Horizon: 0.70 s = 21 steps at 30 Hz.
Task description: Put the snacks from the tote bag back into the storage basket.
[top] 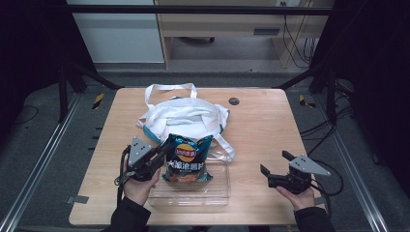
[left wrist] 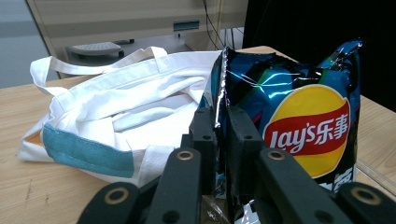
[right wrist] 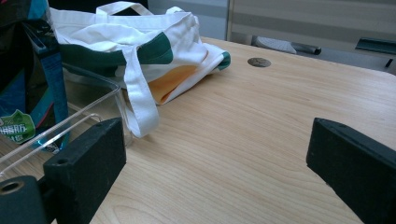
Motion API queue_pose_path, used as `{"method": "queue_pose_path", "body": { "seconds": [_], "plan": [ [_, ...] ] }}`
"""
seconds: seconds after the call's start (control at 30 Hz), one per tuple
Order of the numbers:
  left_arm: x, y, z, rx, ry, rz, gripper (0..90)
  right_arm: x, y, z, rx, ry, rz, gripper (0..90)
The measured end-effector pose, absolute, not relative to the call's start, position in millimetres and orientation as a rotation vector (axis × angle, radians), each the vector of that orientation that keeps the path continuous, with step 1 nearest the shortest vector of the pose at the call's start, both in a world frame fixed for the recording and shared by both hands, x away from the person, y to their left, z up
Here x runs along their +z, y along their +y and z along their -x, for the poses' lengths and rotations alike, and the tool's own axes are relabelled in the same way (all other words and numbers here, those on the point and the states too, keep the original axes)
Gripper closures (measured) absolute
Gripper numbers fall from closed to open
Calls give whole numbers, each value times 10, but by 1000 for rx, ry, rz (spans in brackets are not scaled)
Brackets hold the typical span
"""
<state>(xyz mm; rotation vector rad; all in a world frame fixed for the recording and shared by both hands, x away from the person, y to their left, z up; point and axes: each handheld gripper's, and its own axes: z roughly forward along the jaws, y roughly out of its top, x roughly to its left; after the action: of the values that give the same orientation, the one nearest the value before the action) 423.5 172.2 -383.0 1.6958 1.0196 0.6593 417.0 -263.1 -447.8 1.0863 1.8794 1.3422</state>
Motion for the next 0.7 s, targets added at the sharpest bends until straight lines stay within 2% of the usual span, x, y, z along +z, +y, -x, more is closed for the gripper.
{"method": "queue_pose_path", "body": {
  "seconds": [0.2, 0.47, 0.7],
  "plan": [
    [-3850, 1716, -4264, 651, 1016, -1696, 727, -4480, -2629, -4172, 1339, 1882, -1088, 51],
    [-3831, 1768, -4245, 626, 1020, -1712, 558, -4476, -2630, -4169, 1343, 1880, -1088, 51],
    [-3807, 1794, -4202, 599, 999, -1722, 475, -4473, -2632, -4166, 1347, 1877, -1089, 51]
  ]
}}
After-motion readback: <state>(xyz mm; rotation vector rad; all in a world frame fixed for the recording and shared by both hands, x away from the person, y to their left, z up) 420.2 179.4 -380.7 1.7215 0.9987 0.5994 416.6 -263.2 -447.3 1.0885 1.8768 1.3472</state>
